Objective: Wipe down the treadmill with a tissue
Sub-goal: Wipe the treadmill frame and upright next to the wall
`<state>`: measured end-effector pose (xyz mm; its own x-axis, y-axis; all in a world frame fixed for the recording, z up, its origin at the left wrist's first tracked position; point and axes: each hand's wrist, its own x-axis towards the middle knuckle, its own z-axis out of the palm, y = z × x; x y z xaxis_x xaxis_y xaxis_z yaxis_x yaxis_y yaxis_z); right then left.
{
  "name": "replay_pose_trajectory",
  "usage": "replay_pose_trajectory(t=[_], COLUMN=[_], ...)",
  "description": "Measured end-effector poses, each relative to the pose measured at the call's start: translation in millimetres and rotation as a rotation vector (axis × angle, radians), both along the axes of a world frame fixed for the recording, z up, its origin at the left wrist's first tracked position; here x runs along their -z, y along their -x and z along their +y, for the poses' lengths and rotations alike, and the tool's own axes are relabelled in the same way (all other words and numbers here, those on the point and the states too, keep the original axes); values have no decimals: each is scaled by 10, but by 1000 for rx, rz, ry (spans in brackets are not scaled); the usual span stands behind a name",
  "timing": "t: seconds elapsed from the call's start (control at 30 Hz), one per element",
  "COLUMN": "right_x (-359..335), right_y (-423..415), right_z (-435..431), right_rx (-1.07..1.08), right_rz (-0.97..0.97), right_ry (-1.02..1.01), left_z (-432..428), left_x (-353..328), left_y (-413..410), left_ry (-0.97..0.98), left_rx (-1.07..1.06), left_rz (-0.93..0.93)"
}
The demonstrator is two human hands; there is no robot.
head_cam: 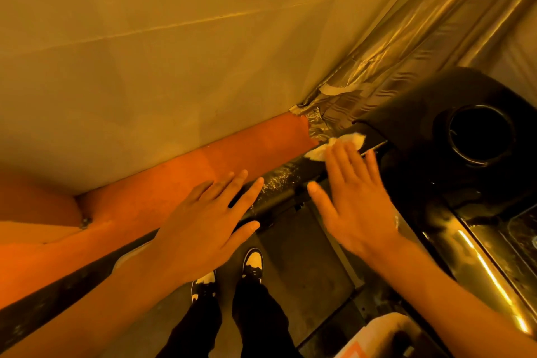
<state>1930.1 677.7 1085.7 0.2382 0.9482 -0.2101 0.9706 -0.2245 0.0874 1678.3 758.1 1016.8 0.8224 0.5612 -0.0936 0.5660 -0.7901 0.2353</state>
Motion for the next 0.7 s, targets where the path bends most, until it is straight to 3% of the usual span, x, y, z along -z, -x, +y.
replay_pose_trajectory(t=[0.07,0.13,0.3,0.37,0.5,0.6,0.7], right_x=[65,2,-199,-80,90,-27,-138], right_y=[222,74,-498,-161,338,-75,-426], right_z=[-141,-162,60,110,-61,-68,51], right_rx=[-140,-186,105,102,-107,-70,102], right_rz=[118,93,-153,-81,116,-53,-187], right_ry=[47,79,-33,-35,60,20,-32], left_z=[3,1,7,1,3,12,8], left_x=[2,4,19,27,46,47,54], left_y=[-9,-17,-33,-29,-40,-36,-34], left_ry=[-7,-6,-8,-9,-24,-37,-47], left_rx=[-9,-15,-18,-19,-27,-19,-17], left_rz=[-10,-7,-26,-31,-41,-56,-66])
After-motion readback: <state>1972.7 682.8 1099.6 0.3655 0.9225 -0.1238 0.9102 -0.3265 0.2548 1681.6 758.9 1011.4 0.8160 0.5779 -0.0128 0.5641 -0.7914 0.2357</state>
